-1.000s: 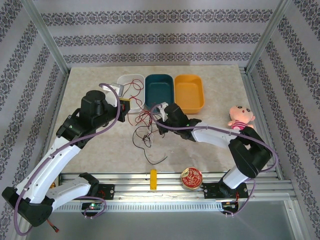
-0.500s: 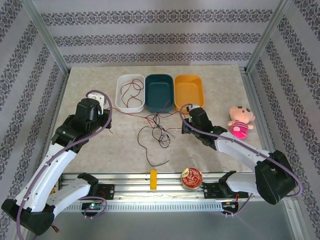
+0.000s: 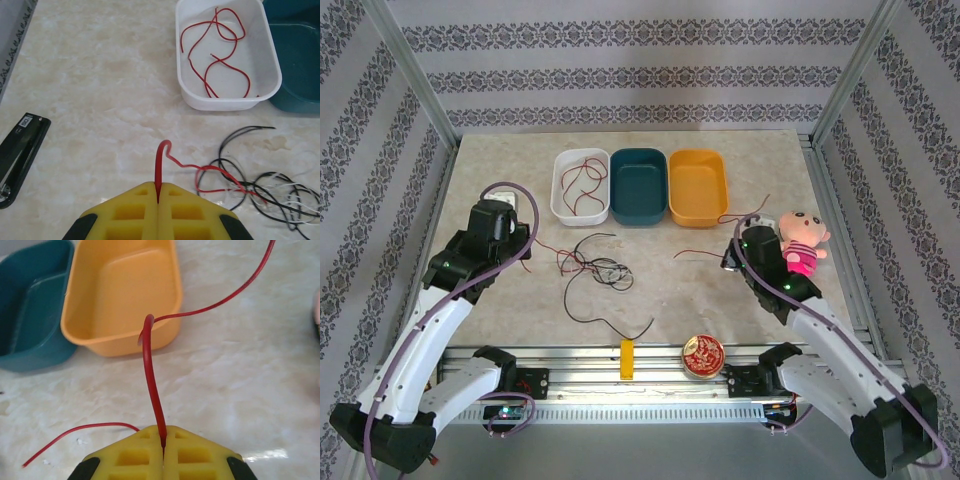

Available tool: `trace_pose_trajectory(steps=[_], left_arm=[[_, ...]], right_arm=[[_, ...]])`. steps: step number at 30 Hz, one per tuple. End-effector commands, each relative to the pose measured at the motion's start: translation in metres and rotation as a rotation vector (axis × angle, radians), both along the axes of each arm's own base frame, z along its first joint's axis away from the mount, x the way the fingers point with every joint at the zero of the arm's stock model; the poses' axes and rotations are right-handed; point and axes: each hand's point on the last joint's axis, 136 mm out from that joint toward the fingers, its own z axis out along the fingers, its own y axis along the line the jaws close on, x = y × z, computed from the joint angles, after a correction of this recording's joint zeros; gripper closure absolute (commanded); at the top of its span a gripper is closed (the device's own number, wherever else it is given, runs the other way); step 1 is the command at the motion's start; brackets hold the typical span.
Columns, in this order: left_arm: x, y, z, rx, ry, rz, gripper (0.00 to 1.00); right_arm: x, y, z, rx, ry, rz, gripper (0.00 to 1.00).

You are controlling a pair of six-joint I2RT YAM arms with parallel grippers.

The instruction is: Untangle the cables

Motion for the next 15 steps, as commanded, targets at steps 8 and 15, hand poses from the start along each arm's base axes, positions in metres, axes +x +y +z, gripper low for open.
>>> trace_pose_trajectory(steps=[8,15], left_arm=[[0.003,-0.022,0.009,-0.099,-0.065,-0.109,1.00],[0.005,-0.033,0.015,-0.151,-0.106,-0.149,1.00]], right_arm=[[-0.007,0.032,0.076,0.036,-0.074,0.139,1.00],[0.031,0.106,0.124,-0.039,-0.152,0.314,1.00]])
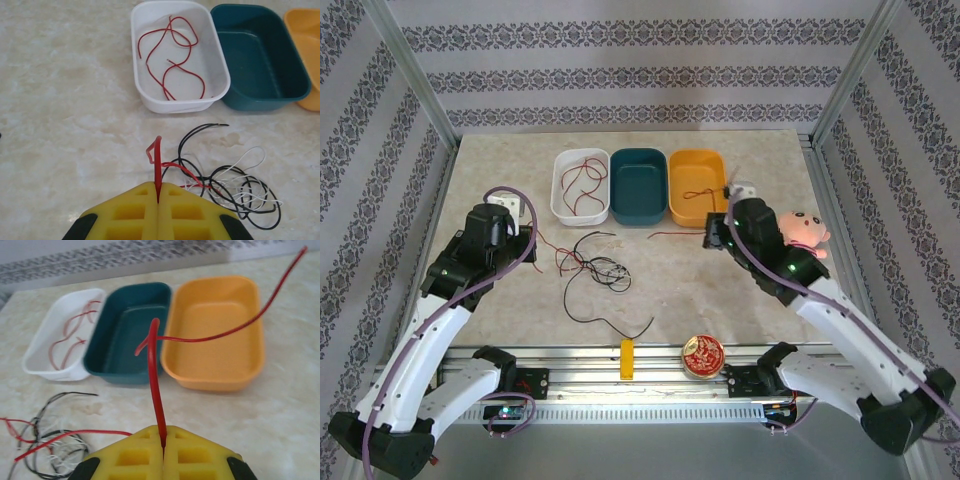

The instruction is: Untangle the cables

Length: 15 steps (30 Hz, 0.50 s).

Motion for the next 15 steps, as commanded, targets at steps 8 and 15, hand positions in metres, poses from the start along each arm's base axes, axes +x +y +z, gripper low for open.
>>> trace_pose_trajectory(steps=[8,15], left_arm=[[0.010,-0.026,0.010,-0.133,-0.070,-0.094,1.00],[0.010,-0.035,0.011,-0.179,-0.079,-0.124,1.00]], right_arm=[[0.097,0.112,0.030,-0.109,-0.074,0.161,1.00],[0.160,0.184,0.011,-0.129,-0.075,0.262,1.00]])
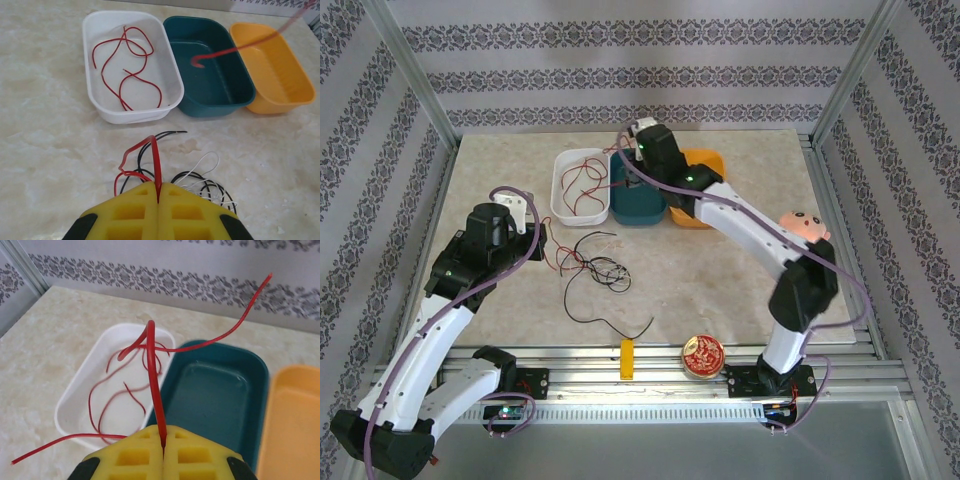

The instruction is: Untangle the cables

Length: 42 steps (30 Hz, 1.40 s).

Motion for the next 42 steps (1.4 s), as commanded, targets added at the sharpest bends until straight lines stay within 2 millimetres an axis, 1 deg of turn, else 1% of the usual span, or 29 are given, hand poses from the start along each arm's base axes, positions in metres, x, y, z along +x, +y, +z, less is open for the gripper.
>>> trace_pose_trajectory(steps=[1,2,3,6,9,16,22,25,28,31,32,33,36,38,39,42], left_arm=[[0.004,-0.005,0.007,-0.056,-0.035,-0.011,1.00],[0.004,-0.005,0.007,-0.062,-0.036,-0.010,1.00],[0.004,-0.006,0.007,-0.067,-0.034,-0.014,1.00],[0.003,-0.009,0.007,-0.076,-0.031,-0.024,1.00],[0.002,-0.009,0.008,-0.078,-0.030,-0.026,1.00],[0.001,-0.010,0.007,-0.091,-0.033,-0.026,1.00],[0.001,-0.010,0.005,-0.094,-0.026,-0.025,1.00],[0.001,-0.009,0.005,-0.090,-0.027,-0.023,1.00],[0.000,-0.009,0.006,-0.088,-0.030,-0.022,1.00],[0.001,-0.009,0.005,-0.087,-0.029,-0.021,1.00],[0.001,-0.009,0.005,-0.088,-0.029,-0.021,1.00],[0.001,-0.009,0.005,-0.087,-0.030,-0.021,1.00],[0.001,-0.008,0.005,-0.086,-0.027,-0.018,1.00],[0.001,-0.008,0.005,-0.084,-0.026,-0.019,1.00],[0.002,-0.008,0.006,-0.084,-0.028,-0.018,1.00],[0.002,-0.008,0.006,-0.086,-0.029,-0.018,1.00]], right_arm=[[0.015,0.035,-0.008,-0.017,-0.010,0.082,1.00],[0.021,0.045,-0.010,-0.010,-0.008,0.098,1.00],[0.026,0.053,-0.016,-0.007,0.001,0.115,1.00],[0.033,0.077,-0.031,-0.011,0.021,0.163,1.00],[0.038,0.092,-0.048,-0.036,0.041,0.190,1.00],[0.044,0.100,-0.092,-0.083,0.116,0.195,1.00],[0.047,0.098,-0.130,-0.128,0.190,0.184,1.00],[0.044,0.102,-0.145,-0.127,0.229,0.201,1.00],[0.041,0.107,-0.156,-0.125,0.255,0.215,1.00],[0.039,0.110,-0.164,-0.123,0.276,0.223,1.00],[0.039,0.110,-0.166,-0.124,0.280,0.225,0.98],[0.039,0.110,-0.168,-0.125,0.287,0.224,0.95],[0.037,0.110,-0.168,-0.125,0.299,0.232,0.77],[0.035,0.110,-0.163,-0.126,0.296,0.239,0.69],[0.035,0.110,-0.157,-0.123,0.288,0.244,0.66],[0.033,0.107,-0.138,-0.118,0.263,0.247,0.60]])
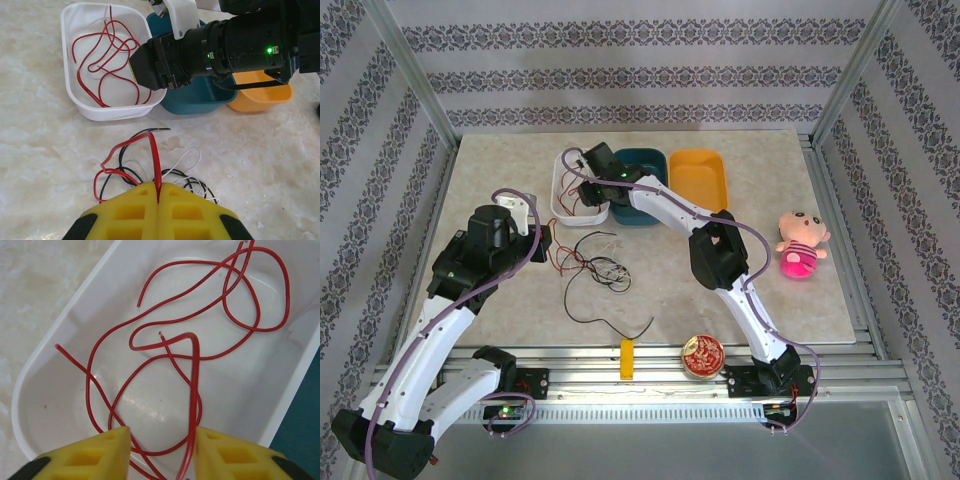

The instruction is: Untangle the cables

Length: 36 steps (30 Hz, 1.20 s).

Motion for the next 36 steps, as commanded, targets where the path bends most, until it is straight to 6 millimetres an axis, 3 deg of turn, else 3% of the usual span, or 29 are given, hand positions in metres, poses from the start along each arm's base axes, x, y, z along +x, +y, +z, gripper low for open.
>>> trace_pose_trajectory(steps=[1,4,9,20,24,30,36], left_arm=[[0.004,0.002,0.011,-0.024,-0.036,0.018,1.00],[0.004,0.002,0.013,-0.029,-0.042,0.018,1.00],[0.006,0.000,0.014,-0.033,-0.041,0.009,1.00],[0.007,-0.002,0.016,-0.046,-0.043,0.003,1.00],[0.006,-0.003,0.021,-0.048,-0.049,0.000,1.00],[0.009,-0.006,0.031,-0.068,-0.064,-0.009,1.00],[0.015,-0.016,0.051,-0.107,-0.093,-0.043,1.00]], right_arm=[[-0.007,-0.001,0.037,0.026,-0.034,0.019,0.58],[-0.009,-0.008,0.052,0.025,-0.059,0.006,0.52],[-0.015,-0.020,0.069,0.019,-0.082,-0.016,0.51],[-0.040,-0.039,0.077,0.030,-0.087,-0.043,0.53],[-0.065,-0.043,0.073,0.036,-0.082,-0.007,0.54],[-0.123,-0.040,0.060,0.126,-0.107,0.091,0.52],[-0.164,-0.034,0.029,0.070,-0.137,0.146,0.49]])
